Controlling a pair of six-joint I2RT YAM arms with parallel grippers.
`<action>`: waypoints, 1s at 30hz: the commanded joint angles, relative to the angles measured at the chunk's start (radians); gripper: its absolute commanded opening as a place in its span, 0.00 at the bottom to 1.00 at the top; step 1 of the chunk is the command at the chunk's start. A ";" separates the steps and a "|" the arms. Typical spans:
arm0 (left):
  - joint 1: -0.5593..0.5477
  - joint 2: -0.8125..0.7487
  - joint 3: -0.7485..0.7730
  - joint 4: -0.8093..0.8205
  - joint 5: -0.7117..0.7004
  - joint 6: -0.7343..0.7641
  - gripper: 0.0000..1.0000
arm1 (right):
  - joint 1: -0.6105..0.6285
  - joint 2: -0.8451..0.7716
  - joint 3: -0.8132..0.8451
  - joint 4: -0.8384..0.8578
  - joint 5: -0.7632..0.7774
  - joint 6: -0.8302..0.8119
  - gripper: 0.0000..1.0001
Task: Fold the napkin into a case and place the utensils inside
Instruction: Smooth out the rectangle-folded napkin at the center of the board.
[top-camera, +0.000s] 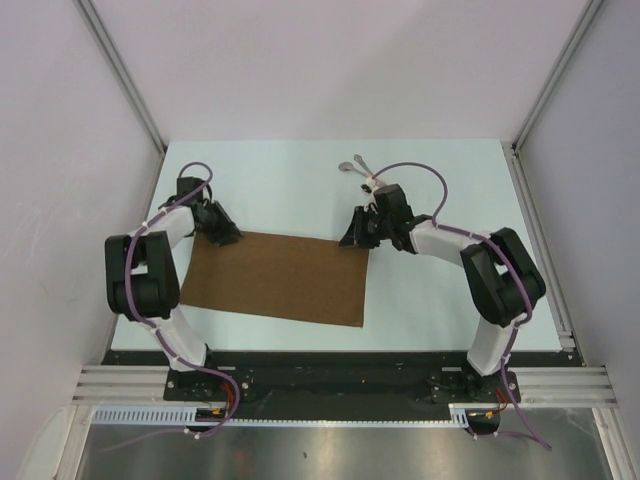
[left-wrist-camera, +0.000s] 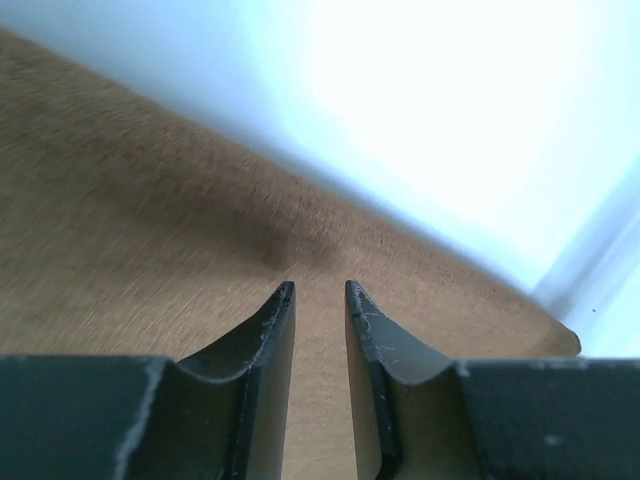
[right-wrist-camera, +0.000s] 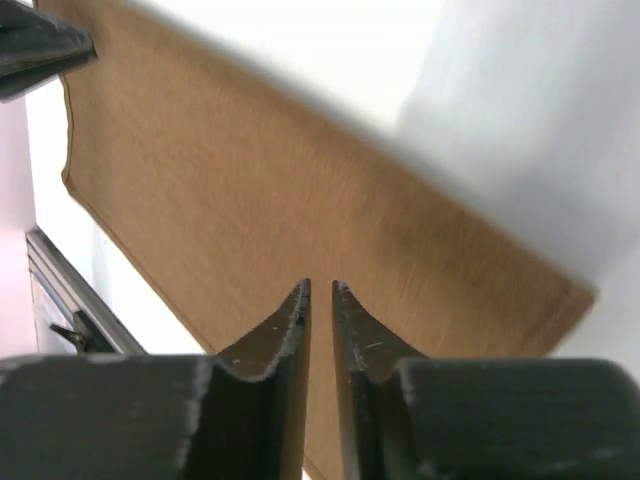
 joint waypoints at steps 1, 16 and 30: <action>0.025 0.051 0.043 0.067 0.075 -0.031 0.30 | -0.055 0.076 0.047 0.115 -0.119 -0.005 0.12; 0.094 0.078 0.115 -0.004 -0.033 -0.042 0.40 | -0.130 0.176 0.046 0.093 -0.077 -0.067 0.11; 0.215 0.197 0.195 -0.019 -0.078 -0.050 0.26 | -0.128 0.202 0.058 0.095 -0.077 -0.039 0.09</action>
